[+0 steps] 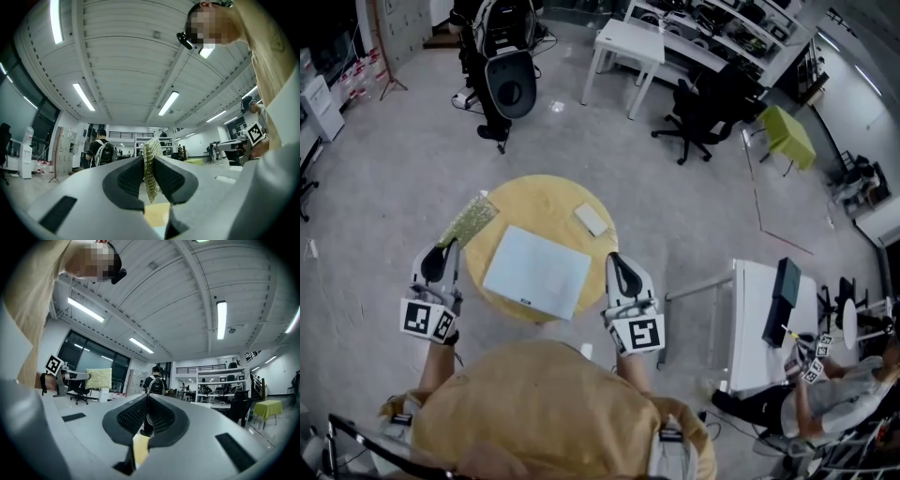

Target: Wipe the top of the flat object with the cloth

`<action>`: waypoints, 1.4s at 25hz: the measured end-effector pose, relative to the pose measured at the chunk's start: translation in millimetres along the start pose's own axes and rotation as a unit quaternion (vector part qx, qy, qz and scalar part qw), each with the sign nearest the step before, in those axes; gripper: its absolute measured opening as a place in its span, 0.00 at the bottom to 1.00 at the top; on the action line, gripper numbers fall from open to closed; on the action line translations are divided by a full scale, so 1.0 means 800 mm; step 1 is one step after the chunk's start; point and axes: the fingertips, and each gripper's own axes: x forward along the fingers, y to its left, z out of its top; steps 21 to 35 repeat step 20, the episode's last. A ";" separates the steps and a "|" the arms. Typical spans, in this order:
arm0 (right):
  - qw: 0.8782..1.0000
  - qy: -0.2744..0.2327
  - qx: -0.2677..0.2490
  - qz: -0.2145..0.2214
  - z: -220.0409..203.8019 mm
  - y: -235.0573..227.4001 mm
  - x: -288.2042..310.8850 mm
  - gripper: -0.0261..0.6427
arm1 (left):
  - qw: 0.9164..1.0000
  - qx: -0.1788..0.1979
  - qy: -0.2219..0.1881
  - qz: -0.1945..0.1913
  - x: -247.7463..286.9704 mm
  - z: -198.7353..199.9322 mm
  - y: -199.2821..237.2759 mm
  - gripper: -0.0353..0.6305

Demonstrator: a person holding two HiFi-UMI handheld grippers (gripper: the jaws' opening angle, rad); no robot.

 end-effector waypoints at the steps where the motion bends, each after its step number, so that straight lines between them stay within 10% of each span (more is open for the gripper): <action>1: 1.000 -0.002 0.001 0.000 0.001 0.000 0.000 0.04 | 1.000 0.000 -0.002 0.000 -0.001 0.002 0.000 0.15; 35: 1.000 -0.012 0.017 -0.006 0.007 0.031 -0.003 0.04 | 1.000 -0.026 -0.002 -0.005 -0.035 0.012 -0.004 0.15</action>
